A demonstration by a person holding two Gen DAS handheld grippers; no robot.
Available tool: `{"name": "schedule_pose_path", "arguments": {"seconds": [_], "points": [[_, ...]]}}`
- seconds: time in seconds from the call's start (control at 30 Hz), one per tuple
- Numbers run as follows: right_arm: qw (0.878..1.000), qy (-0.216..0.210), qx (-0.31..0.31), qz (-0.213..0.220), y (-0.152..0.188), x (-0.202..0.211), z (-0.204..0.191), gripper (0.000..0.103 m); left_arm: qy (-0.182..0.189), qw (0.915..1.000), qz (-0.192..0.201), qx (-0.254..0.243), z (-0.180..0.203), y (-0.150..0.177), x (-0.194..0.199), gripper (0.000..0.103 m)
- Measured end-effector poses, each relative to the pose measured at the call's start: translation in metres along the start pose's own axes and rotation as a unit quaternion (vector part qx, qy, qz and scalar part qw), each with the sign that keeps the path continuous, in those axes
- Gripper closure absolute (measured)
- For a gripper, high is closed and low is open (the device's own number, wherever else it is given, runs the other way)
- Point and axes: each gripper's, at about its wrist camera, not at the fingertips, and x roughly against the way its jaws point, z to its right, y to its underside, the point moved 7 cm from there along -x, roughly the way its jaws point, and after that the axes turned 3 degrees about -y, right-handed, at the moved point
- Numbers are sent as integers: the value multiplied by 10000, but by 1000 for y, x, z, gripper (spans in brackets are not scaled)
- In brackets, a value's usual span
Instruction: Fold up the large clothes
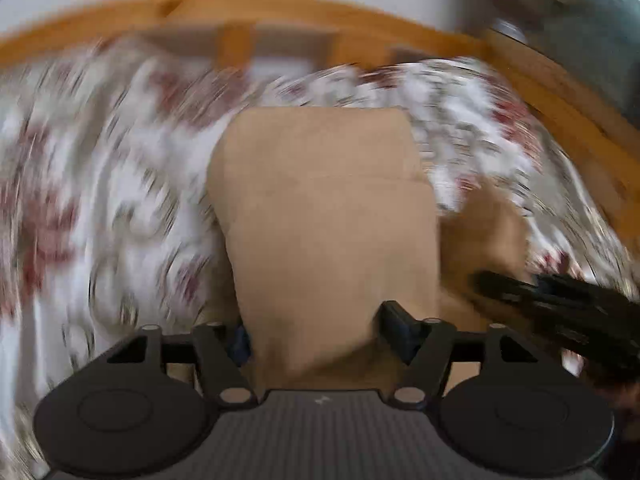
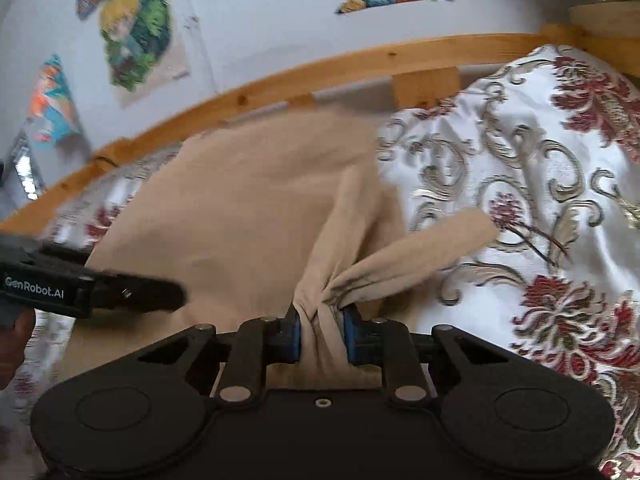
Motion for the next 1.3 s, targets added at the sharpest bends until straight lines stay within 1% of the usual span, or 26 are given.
{"name": "schedule_pose_path", "arguments": {"seconds": [0.07,0.13,0.17,0.2,0.27,0.3,0.33,0.4,0.43,0.5,0.6,0.7,0.87,1.0,1.1,1.2,1.3], "points": [[9998,184,-5,52,4,4,11,68,-25,9995,13,325,-12,8,-7,25],[9991,422,-95,-29,10,11,30,67,-96,9992,89,372,-14,12,-8,18],[9986,482,-226,-53,11,12,40,63,-173,9992,104,339,-11,12,-7,17],[9980,487,-398,-81,15,16,48,57,-261,9992,100,299,-7,13,-7,15],[9969,528,-571,-73,22,24,58,50,-505,9982,108,303,-3,16,-3,12],[9968,567,-556,-61,25,28,60,44,-590,9976,112,343,-3,16,-2,8],[9968,605,-515,-54,26,32,62,40,-659,9970,133,377,0,19,0,3],[9967,673,-446,4,24,36,61,23,-852,9951,247,439,5,24,6,2],[9967,687,-422,64,21,39,60,21,-970,9937,302,475,8,28,10,2],[9969,663,-375,196,15,46,56,13,-1092,9918,394,531,11,32,19,1],[9970,653,-217,350,9,58,46,5,-1160,9902,582,514,21,35,34,1],[9967,631,80,501,3,74,33,2,-1257,9883,740,444,32,35,52,1],[9916,755,504,918,-7,107,13,1,-1195,9854,1141,403,48,32,94,1],[9862,809,518,1351,-15,137,0,1,-1148,9820,1462,349,57,37,131,1],[9816,860,493,1630,-16,161,-11,1,-1207,9781,1674,272,60,45,157,1],[9772,903,556,1842,-12,187,-23,1,-1153,9784,1712,143,61,56,176,1],[9746,929,688,1919,-2,211,-36,1,-1022,9783,1791,178,61,71,195,1]]}}
